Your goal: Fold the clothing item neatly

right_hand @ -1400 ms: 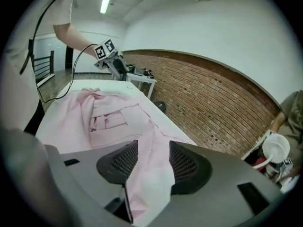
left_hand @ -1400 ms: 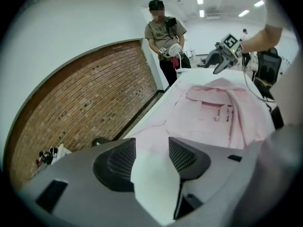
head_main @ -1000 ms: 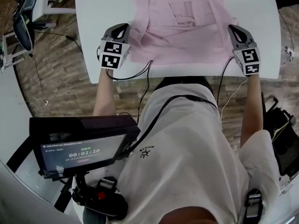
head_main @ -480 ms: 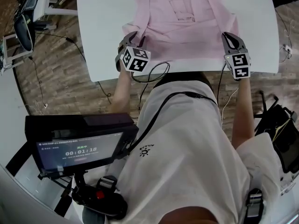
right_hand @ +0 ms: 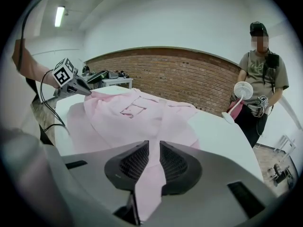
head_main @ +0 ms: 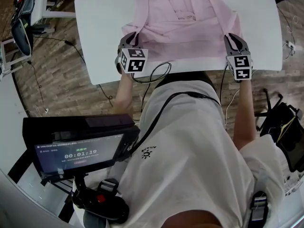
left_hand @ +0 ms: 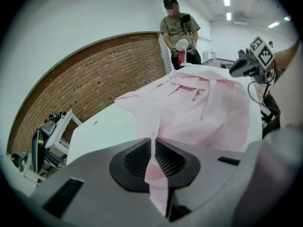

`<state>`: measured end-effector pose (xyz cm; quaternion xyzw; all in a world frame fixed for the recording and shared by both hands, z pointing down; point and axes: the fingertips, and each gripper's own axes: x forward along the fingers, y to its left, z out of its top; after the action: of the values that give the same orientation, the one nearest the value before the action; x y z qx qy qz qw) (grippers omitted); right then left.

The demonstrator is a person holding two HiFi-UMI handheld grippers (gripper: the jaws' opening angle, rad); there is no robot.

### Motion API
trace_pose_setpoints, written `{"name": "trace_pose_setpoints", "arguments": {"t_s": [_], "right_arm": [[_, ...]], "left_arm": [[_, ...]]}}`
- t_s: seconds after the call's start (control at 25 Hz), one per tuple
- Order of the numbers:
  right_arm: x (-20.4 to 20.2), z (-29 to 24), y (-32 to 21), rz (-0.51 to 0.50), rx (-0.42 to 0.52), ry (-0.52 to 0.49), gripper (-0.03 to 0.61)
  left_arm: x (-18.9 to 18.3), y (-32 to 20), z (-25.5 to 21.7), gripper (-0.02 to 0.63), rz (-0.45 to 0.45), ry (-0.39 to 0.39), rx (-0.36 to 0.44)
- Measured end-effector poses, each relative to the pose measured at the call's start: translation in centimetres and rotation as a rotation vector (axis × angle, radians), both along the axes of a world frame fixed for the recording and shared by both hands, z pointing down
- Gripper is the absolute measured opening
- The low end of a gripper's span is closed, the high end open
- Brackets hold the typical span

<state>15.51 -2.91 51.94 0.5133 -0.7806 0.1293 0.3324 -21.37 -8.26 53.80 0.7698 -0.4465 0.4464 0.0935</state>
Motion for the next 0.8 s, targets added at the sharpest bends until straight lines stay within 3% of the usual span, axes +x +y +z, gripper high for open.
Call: {"name": "trace_pose_setpoints", "arguments": {"t_s": [0.4,0.6,0.68,0.8], "right_arm": [[-0.1,-0.3,-0.6,0.024,0.016,-0.007,0.055],[0.3,0.1,-0.3,0.035,0.011,-0.003,0.058],[0.0,0.5,-0.3,0.043,0.005,-0.001,0.120],[-0.6,1.6,-0.9,0.065,0.012,0.079,0.152]], "left_arm": [[-1.8,-3.6,-4.2,0.029,-0.074,0.094,-0.016],[-3.4,-5.7,-5.8,0.029,-0.078,0.073,-0.025],[-3.6,-5.7,-6.1,0.029,-0.074,0.069,-0.023],[-3.5,-5.0,-5.9,0.029,-0.066,0.055,-0.020]]}}
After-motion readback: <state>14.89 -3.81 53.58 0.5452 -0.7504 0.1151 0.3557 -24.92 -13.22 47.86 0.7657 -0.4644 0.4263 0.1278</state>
